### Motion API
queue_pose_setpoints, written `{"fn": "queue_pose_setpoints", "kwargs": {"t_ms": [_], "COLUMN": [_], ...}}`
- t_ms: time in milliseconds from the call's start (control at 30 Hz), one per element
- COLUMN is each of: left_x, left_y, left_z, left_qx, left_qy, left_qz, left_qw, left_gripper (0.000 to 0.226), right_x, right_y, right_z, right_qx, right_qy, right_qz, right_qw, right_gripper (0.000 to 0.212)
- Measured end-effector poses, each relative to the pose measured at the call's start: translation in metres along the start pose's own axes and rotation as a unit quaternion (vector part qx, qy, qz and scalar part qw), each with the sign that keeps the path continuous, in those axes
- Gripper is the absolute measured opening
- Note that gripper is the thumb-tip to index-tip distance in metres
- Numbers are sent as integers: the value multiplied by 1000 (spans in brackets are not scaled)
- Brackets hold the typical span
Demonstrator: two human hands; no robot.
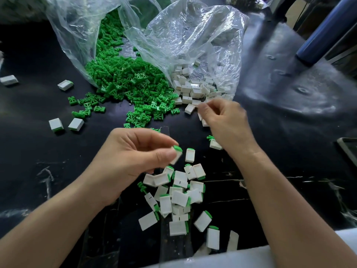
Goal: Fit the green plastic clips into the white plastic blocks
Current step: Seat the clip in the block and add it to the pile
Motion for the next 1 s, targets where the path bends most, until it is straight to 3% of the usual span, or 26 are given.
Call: {"fn": "queue_pose_setpoints", "kwargs": {"t_ms": [133,400,567,900,1000], "left_x": [3,0,-1,-8,-13], "left_y": [0,5,9,15,15], "left_z": [-1,3,5,11,14], "left_qx": [-7,-22,-30,-25,-13], "left_qy": [18,-22,-26,-62,-107], "left_qz": [23,29,30,31,21], "left_qw": [1000,999,999,997,994], "left_gripper": [34,30,26,7,14], "right_x": [-10,9,9,-3,-5], "right_y": [-12,-17,-16,-16,-13], "right_z": [9,11,12,12,9], "right_qx": [-2,-17,-44,-54,-55], "right_qy": [-60,19,-12,-97,-106], "right_qz": [-77,-194,-198,-82,9], "right_qw": [995,981,979,990,993], "right_gripper": [21,36,19,17,17]}}
Point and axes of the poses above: each hand's wrist, its own z-axis towards the middle knuckle, its own x-axis out of the palm, y = z × x, the point moved 4 cm from there along z, towards the middle knuckle, and after that the axes turned 3 degrees about -x, right-handed, at the moved point
